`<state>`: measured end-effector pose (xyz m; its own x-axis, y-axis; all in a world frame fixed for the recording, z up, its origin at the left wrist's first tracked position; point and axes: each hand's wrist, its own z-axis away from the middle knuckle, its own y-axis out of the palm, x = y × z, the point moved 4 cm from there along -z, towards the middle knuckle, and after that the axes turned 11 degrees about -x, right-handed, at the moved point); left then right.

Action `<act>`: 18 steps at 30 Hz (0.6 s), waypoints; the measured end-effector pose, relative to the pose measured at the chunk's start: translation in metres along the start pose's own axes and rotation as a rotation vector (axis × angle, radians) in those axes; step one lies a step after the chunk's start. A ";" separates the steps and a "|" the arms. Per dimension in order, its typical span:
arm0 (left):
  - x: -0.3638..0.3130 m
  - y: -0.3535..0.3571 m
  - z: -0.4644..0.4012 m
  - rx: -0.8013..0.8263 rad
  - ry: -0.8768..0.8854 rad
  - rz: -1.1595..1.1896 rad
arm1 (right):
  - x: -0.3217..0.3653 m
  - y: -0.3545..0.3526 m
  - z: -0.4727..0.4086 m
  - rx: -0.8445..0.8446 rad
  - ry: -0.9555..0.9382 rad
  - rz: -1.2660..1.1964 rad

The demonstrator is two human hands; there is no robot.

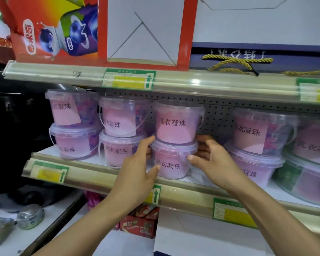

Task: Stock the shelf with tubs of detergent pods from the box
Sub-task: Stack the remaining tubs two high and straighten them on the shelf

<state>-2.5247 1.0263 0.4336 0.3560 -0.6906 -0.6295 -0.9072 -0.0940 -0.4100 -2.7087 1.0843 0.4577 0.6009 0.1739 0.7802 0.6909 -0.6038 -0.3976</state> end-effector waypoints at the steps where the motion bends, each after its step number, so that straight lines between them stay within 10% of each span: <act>1: 0.000 -0.001 -0.001 0.008 0.000 -0.002 | 0.001 0.000 0.001 0.006 0.002 0.009; 6: -0.003 -0.003 0.002 0.060 0.040 -0.058 | 0.011 -0.003 0.016 -0.048 -0.042 0.179; 12: -0.027 -0.015 0.018 -0.085 0.163 -0.097 | 0.029 -0.052 0.065 -0.490 -0.237 0.494; 18: -0.055 0.008 0.027 -0.024 0.328 0.018 | -0.002 -0.113 0.070 -0.617 0.024 0.668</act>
<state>-2.5459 1.0829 0.4471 0.2525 -0.8860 -0.3889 -0.9191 -0.0941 -0.3825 -2.7599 1.2066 0.4677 0.7857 -0.3739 0.4929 -0.1403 -0.8836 -0.4467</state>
